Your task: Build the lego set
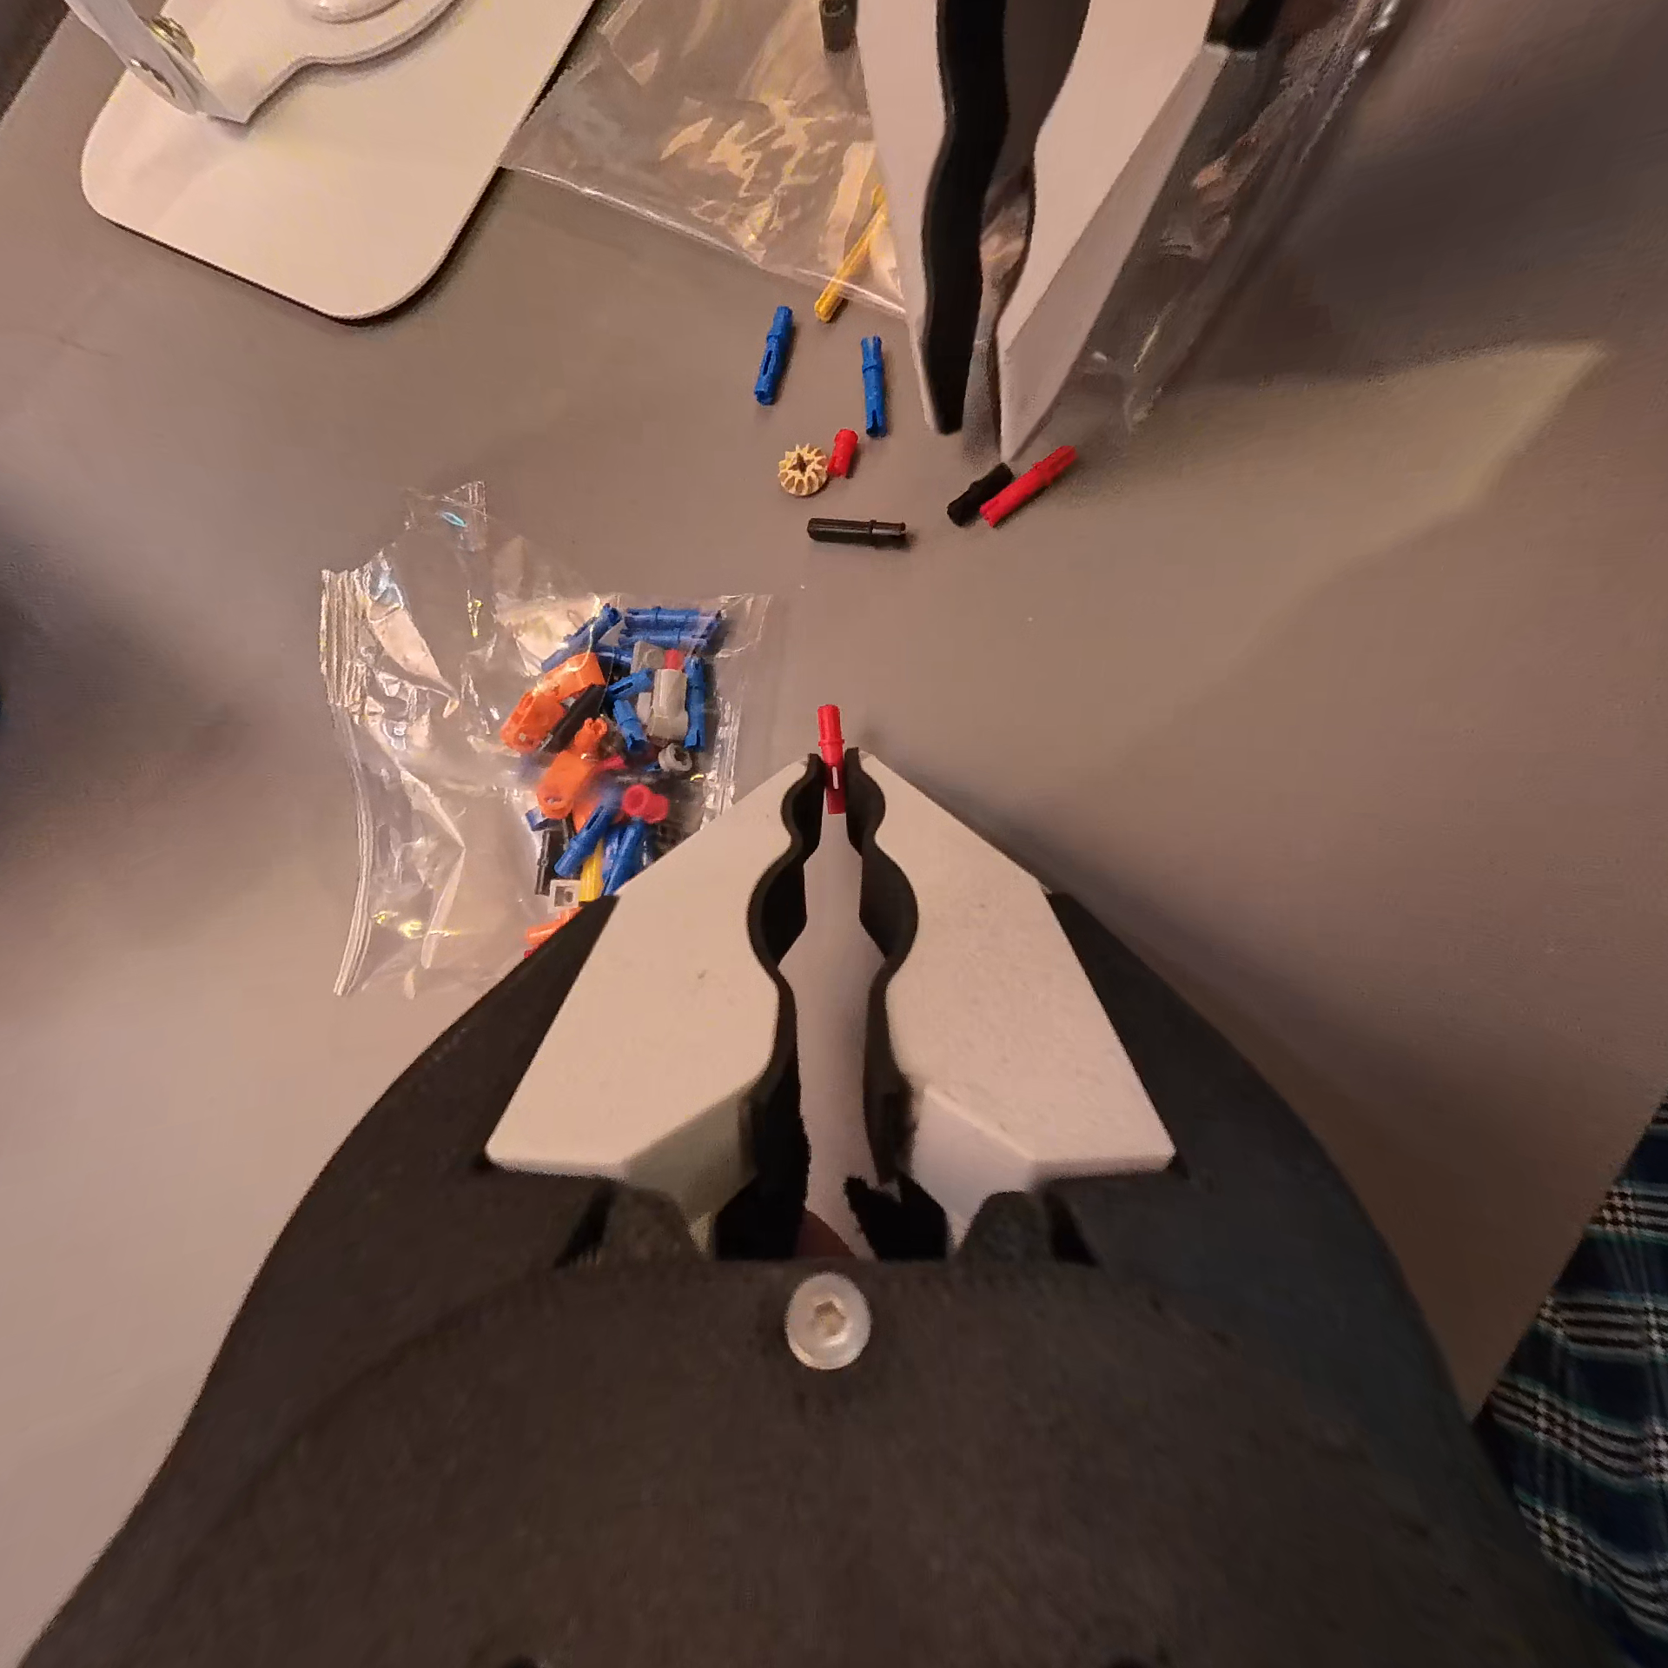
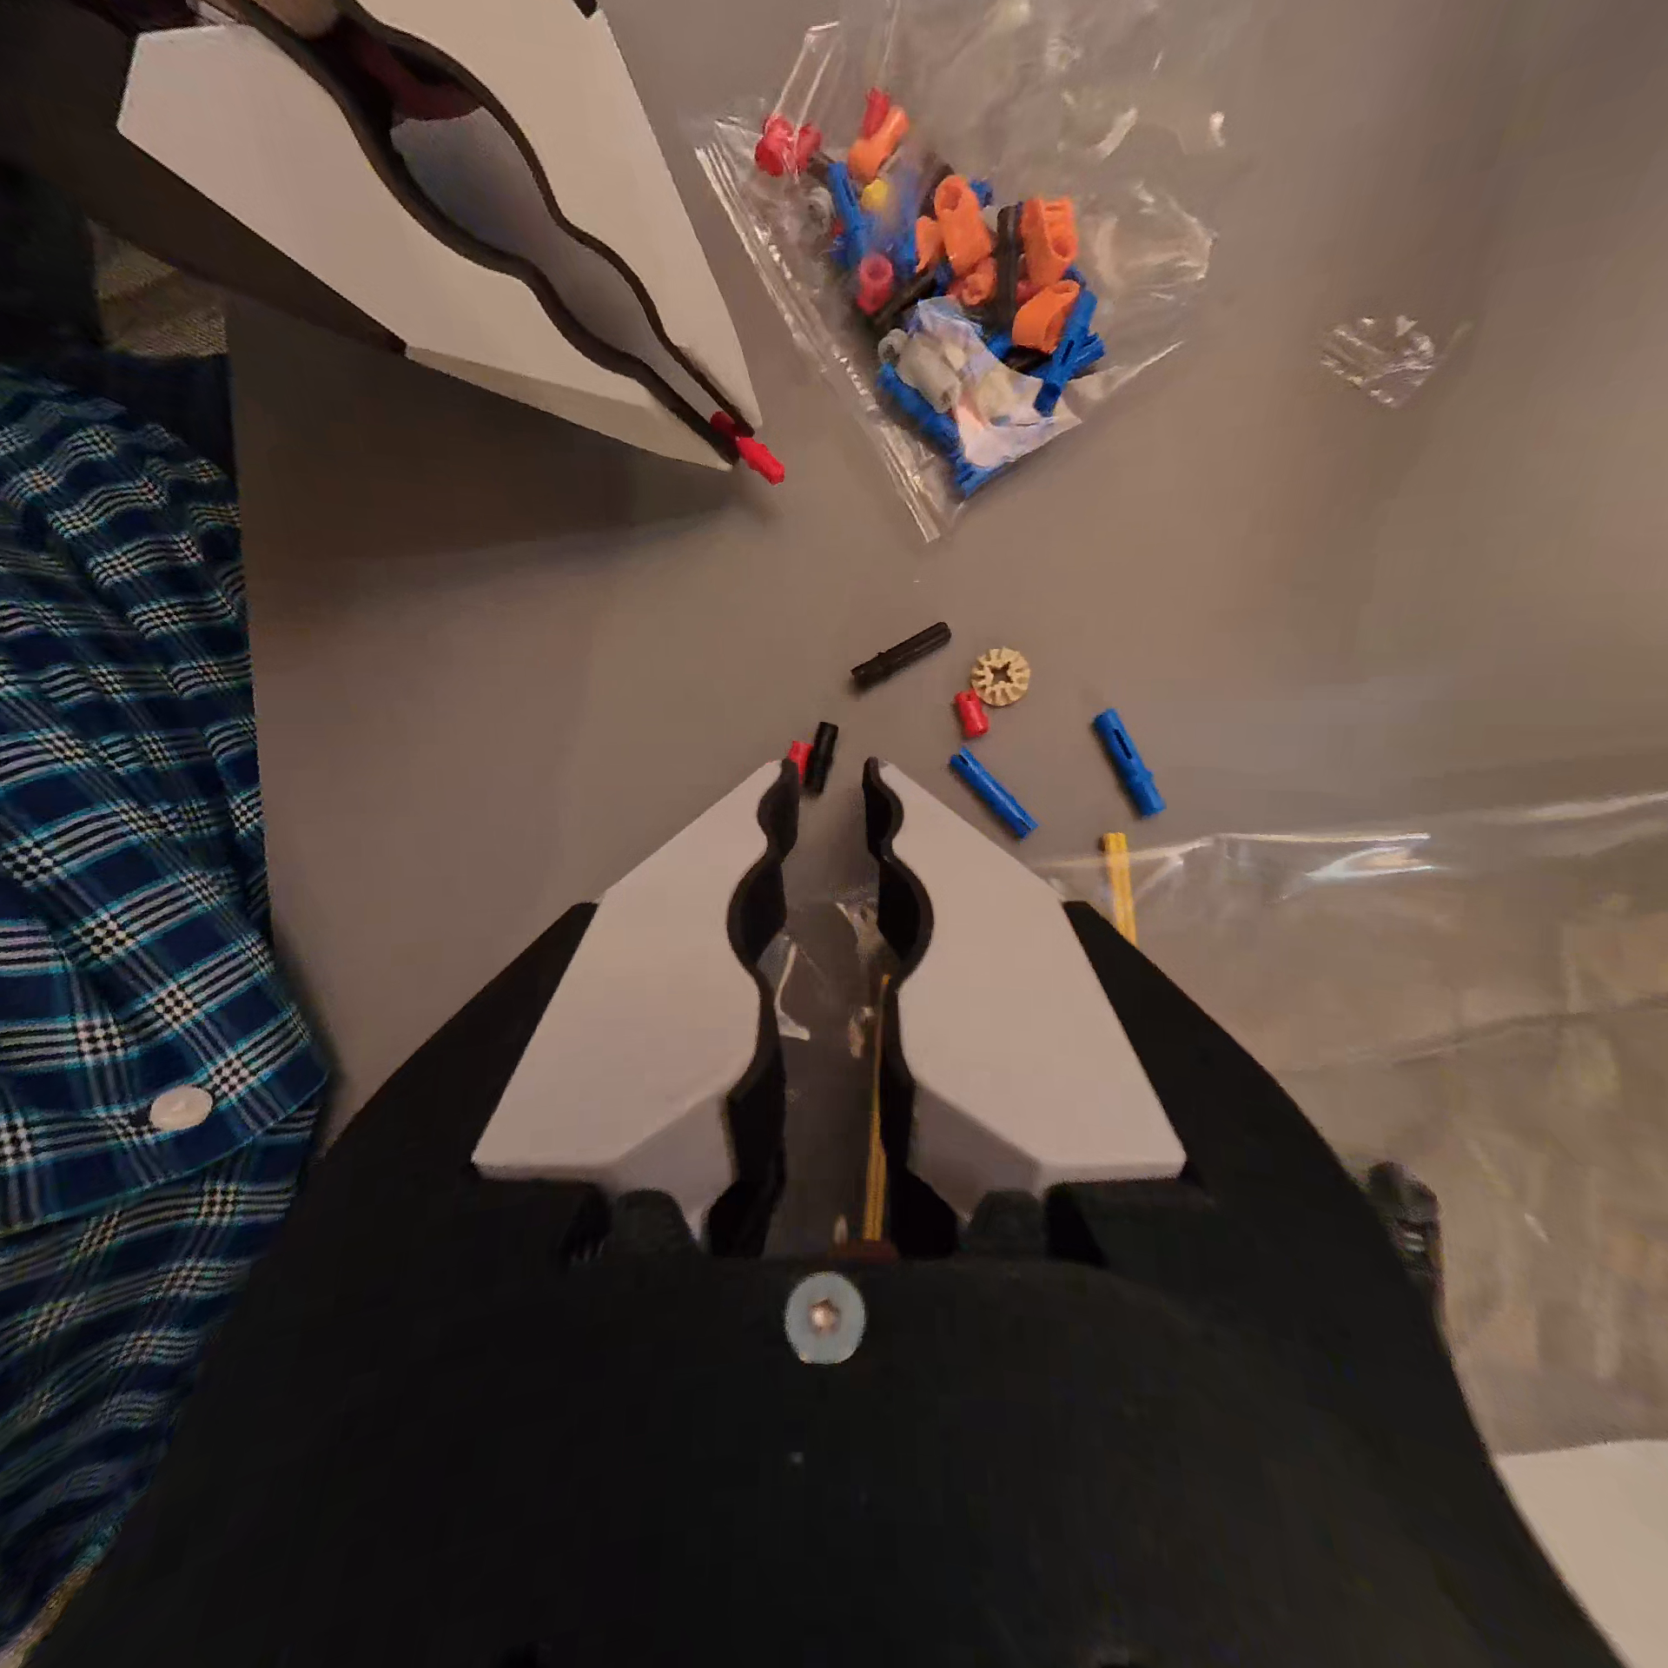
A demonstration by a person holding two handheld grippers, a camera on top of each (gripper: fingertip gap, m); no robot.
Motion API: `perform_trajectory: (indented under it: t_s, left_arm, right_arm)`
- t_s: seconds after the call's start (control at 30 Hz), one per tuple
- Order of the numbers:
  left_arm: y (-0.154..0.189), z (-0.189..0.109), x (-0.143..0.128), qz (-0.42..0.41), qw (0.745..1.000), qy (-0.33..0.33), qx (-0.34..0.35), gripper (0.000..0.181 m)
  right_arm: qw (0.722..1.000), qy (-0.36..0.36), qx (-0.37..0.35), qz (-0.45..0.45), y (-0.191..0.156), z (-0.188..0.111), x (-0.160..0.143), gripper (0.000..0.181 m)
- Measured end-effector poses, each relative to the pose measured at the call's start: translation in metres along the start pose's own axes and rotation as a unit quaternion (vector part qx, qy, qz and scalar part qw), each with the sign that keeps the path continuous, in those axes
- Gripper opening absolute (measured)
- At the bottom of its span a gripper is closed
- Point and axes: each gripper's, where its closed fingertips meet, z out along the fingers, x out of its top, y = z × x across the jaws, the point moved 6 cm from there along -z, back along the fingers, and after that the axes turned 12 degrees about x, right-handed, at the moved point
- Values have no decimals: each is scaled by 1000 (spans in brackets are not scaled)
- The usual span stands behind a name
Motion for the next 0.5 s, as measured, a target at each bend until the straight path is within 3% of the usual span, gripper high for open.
perform_trajectory:
  t_s: [0.5]
  left_arm:
    - [5, 0, -2, 1, 1000, -8, -20, 2]
  right_arm:
    - [999, 29, -23, -11, 9, 7, 26, 20]
